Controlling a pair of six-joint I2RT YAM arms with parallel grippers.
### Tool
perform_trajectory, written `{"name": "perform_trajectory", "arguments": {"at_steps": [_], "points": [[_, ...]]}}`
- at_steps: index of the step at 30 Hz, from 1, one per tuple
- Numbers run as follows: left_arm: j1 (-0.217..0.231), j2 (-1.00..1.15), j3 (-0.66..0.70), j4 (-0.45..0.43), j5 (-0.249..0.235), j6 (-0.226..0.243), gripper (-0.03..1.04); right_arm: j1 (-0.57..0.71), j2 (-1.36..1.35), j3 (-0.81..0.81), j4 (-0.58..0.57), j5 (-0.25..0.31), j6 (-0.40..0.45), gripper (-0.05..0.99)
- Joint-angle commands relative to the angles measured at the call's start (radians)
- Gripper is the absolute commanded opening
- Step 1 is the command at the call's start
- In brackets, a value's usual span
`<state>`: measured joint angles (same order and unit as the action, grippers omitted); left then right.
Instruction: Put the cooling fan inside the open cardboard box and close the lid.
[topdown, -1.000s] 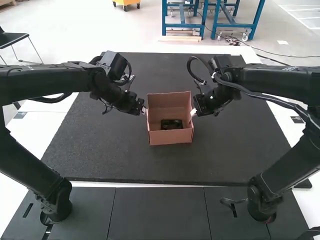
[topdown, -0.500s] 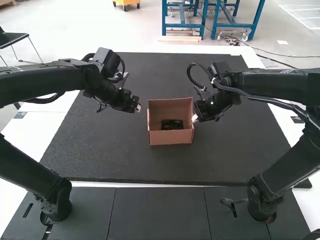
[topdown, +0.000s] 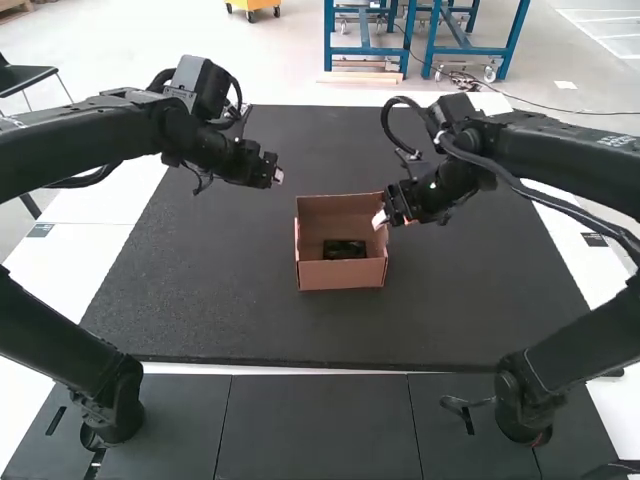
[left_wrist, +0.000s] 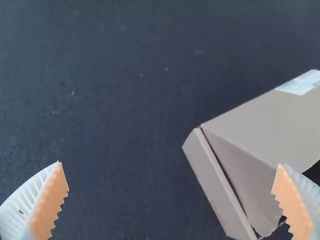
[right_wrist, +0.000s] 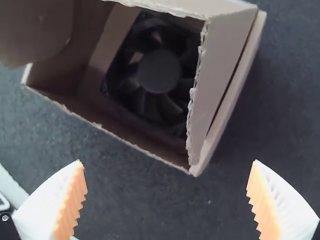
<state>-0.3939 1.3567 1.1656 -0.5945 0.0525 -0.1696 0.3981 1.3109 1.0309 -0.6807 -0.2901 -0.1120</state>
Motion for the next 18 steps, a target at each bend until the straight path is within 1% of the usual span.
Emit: {"name": "perform_trajectory", "arguments": {"at_steps": [1,5,7,12,18], "points": [[-0.002,0.012,0.048,0.005,0.000,0.005,0.96,0.013,-0.116,0.009,-0.008,0.025,0.020,0.72],[-0.013,0.025,0.062,0.016,0.000,0.002,0.96,0.012,-0.233,-0.019,-0.008,0.103,0.020,0.71],[-0.026,0.033,0.065,0.024,0.000,0.001,0.96,0.012,-0.283,-0.023,-0.010,0.124,0.021,0.71],[-0.066,0.050,0.069,0.042,0.001,-0.002,0.96,0.015,-0.375,-0.020,-0.105,0.124,0.074,0.71],[-0.100,0.068,0.082,0.052,0.001,-0.005,0.96,0.015,-0.434,0.040,-0.261,0.101,0.086,0.71]]}}
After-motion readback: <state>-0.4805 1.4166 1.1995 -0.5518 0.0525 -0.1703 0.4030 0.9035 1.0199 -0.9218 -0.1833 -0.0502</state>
